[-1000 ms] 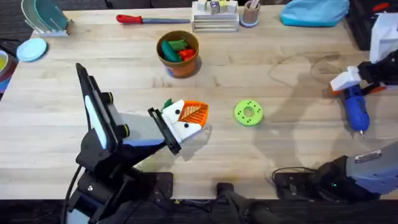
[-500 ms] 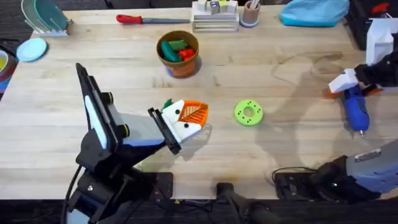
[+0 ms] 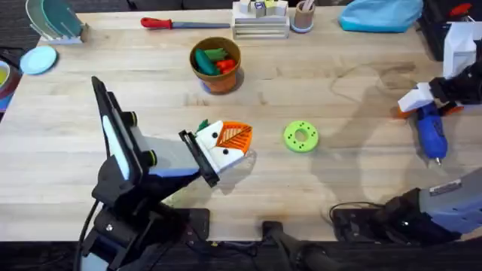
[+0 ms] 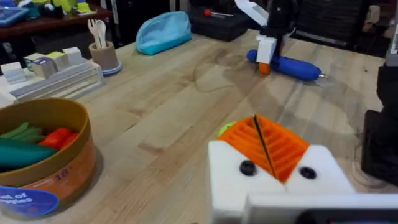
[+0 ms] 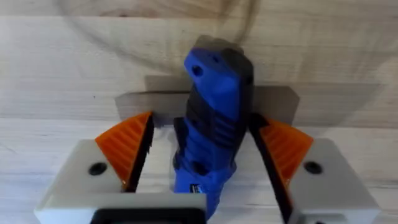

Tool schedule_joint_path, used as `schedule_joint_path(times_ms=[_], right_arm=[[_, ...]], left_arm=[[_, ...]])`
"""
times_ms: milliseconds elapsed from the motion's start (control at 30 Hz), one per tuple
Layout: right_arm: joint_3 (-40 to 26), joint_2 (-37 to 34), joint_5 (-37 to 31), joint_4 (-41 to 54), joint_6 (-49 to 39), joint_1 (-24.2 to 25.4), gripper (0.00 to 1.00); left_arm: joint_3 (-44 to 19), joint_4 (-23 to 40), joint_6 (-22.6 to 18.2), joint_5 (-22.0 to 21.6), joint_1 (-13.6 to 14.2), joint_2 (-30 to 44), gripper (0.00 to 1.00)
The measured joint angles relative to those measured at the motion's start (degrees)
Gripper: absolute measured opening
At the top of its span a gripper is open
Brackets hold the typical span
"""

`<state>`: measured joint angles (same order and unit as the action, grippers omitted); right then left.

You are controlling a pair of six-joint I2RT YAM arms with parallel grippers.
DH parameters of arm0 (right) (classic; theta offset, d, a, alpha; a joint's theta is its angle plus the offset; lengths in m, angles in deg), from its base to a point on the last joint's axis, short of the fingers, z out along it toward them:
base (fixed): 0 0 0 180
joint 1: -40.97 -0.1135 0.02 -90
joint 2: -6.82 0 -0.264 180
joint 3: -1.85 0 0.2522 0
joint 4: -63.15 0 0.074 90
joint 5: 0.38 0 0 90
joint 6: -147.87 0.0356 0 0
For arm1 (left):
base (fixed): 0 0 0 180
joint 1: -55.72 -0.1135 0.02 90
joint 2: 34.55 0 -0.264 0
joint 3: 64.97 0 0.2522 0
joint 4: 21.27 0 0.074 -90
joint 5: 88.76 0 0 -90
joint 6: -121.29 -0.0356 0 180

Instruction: Pick up the gripper from the table and insert it into the empty holder that is missing its gripper. Then pick up a screw, insert it into the mounting hole, and use the screwdriver to tighten it. Finally, clean up the table by picking up the vegetable and placing it into the bucket.

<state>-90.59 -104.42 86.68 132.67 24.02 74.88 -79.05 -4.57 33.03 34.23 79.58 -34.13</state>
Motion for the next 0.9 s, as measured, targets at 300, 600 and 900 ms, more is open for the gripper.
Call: schedule_joint_path(times_ms=[300,600,900], right_arm=[[0.0,0.0,0.09,-0.39,0.44,0.0,0.99],[0.0,0.0,0.44,-1.09,1.73,0.02,0.99],[-0.53,-0.17,0.7,-0.89,2.66,0.02,0.989]], left_arm=[[0.0,0.0,0.0,0.0,0.0,0.0,0.007],[0.0,0.0,0.0,0.0,0.0,-0.01,0.007],[0.0,0.0,0.0,0.0,0.0,0.0,0.007]])
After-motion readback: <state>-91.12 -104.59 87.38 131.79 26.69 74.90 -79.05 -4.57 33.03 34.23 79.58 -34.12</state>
